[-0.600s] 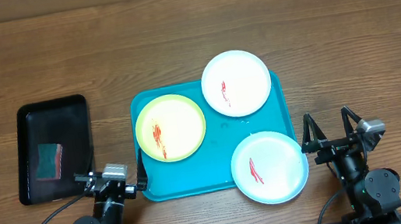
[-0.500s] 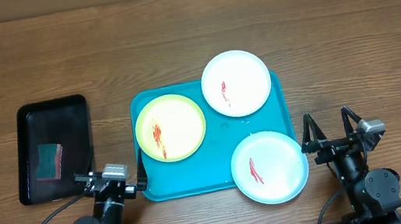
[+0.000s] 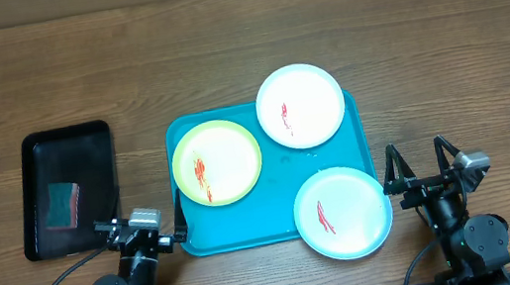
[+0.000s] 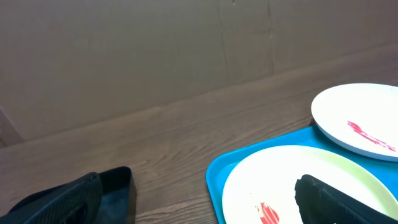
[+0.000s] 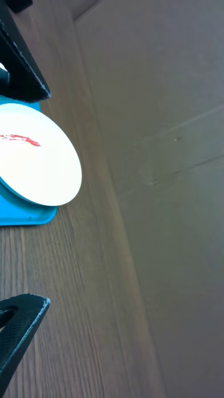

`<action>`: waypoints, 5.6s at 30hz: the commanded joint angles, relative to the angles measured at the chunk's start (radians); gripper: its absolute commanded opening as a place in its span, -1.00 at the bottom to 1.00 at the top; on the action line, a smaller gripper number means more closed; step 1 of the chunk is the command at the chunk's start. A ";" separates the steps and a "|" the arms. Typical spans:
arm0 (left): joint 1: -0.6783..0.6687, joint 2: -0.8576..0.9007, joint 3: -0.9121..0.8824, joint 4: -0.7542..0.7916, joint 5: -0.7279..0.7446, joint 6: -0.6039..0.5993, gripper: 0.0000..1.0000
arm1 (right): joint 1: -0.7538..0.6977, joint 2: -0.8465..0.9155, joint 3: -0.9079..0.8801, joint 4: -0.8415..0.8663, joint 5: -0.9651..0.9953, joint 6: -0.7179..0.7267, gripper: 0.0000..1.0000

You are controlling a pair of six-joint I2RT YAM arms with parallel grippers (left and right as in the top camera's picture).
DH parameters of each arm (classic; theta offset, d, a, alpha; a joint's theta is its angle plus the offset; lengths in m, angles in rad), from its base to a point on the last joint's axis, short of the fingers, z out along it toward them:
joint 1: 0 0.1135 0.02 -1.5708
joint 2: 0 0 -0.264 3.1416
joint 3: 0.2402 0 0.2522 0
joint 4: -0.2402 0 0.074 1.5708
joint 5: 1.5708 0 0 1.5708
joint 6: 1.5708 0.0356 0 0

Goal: Clean dirty plates on tray and stack at the side

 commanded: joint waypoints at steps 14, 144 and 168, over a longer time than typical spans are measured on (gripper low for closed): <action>0.005 -0.010 -0.004 0.000 -0.013 -0.014 0.99 | 0.004 -0.008 -0.010 0.003 0.006 0.000 1.00; 0.005 1.423 1.669 -1.268 -0.399 -0.359 1.00 | 0.355 1.635 1.329 -0.671 -0.340 0.161 0.50; 0.006 1.557 1.663 -1.304 -0.485 -0.370 0.89 | 0.534 1.960 1.329 -0.554 -0.035 0.323 -0.25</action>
